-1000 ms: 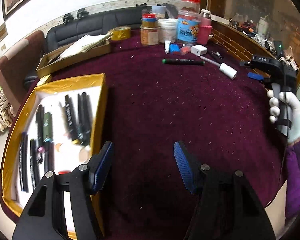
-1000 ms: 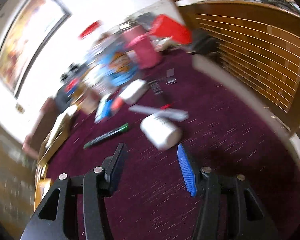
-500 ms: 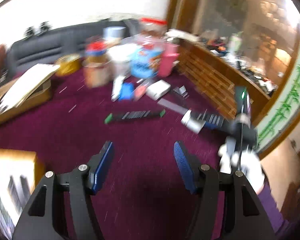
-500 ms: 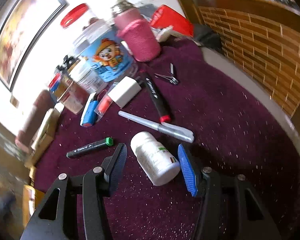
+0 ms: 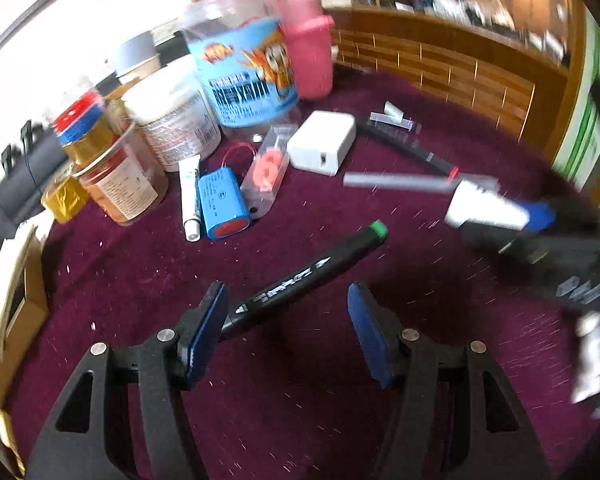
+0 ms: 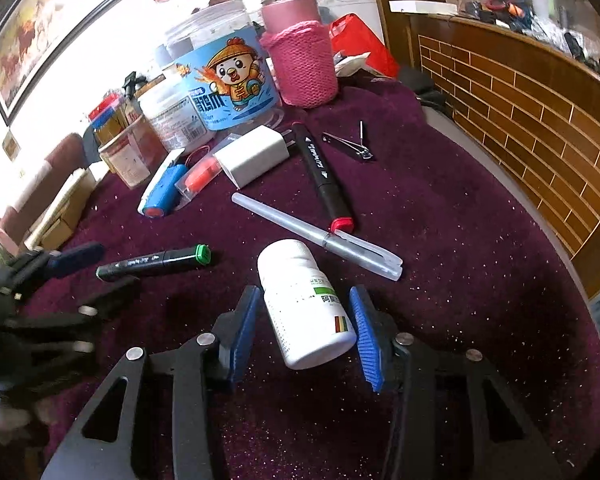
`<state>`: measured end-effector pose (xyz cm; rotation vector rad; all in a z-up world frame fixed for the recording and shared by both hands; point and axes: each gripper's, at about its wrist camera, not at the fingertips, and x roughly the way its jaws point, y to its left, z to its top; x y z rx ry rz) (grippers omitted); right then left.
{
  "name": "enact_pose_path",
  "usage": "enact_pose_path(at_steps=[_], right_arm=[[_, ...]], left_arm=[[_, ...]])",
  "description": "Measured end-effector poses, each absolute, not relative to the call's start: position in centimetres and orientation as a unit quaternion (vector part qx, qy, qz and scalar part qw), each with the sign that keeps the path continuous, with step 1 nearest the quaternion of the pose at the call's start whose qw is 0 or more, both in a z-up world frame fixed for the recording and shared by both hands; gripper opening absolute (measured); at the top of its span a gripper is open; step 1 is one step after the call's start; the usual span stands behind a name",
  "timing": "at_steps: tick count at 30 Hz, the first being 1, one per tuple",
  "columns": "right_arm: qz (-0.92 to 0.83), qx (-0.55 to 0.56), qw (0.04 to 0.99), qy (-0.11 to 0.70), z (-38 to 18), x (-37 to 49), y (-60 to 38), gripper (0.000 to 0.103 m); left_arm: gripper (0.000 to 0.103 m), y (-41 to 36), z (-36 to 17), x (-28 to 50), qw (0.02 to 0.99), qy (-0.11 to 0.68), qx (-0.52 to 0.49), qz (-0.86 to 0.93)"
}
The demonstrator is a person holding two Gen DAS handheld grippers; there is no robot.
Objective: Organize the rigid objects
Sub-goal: 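Grasp the green-capped black marker with the left gripper while the right gripper grasps the white pill bottle, then carry the green-capped marker and white pill bottle over to the white tray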
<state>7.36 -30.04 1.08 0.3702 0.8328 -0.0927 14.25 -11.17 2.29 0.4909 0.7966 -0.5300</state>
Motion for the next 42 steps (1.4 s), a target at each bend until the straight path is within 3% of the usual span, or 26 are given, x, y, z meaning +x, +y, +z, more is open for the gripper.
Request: enact_pose_path(at_steps=[3,6,8,9,10,11,24,35,42], right_arm=[[-0.038,0.192,0.895,0.401,1.1,7.2,-30.5,0.041],[-0.036,0.194,0.894,0.402,1.1,7.4,-30.5,0.041],[-0.037,0.192,0.894,0.402,1.1,7.4,-30.5,0.041],[-0.038,0.188,0.895,0.402,1.1,7.4,-30.4,0.041],[-0.040,0.182,0.896,0.403,1.2,7.5,-30.3,0.041],[-0.041,0.179,0.896,0.403,1.2,7.5,-30.2,0.041],[-0.032,0.204,0.895,0.395,1.0,6.9,-30.9,0.036],[-0.027,0.213,0.891,0.399,1.0,6.1,-30.9,0.032],[-0.011,0.178,0.897,0.405,1.0,6.1,-28.5,0.030]], left_arm=[[0.070,-11.5,1.1,14.5,0.861,0.366,0.244,-0.254],[0.071,-11.4,1.0,15.0,0.864,0.376,0.221,-0.251],[0.057,-11.3,1.0,15.0,0.860,0.391,0.205,-0.257],[0.033,-11.2,1.0,14.9,0.855,0.397,0.200,-0.269],[0.019,-11.4,1.1,14.8,0.852,0.399,0.200,-0.273],[0.014,-11.5,1.1,14.2,0.849,0.403,0.207,-0.271],[0.012,-7.4,2.6,6.4,0.842,0.448,0.185,-0.236],[0.012,-1.2,1.9,-0.8,0.845,0.486,0.052,-0.217],[0.013,-1.1,1.5,-2.8,0.850,0.486,0.031,-0.201]])
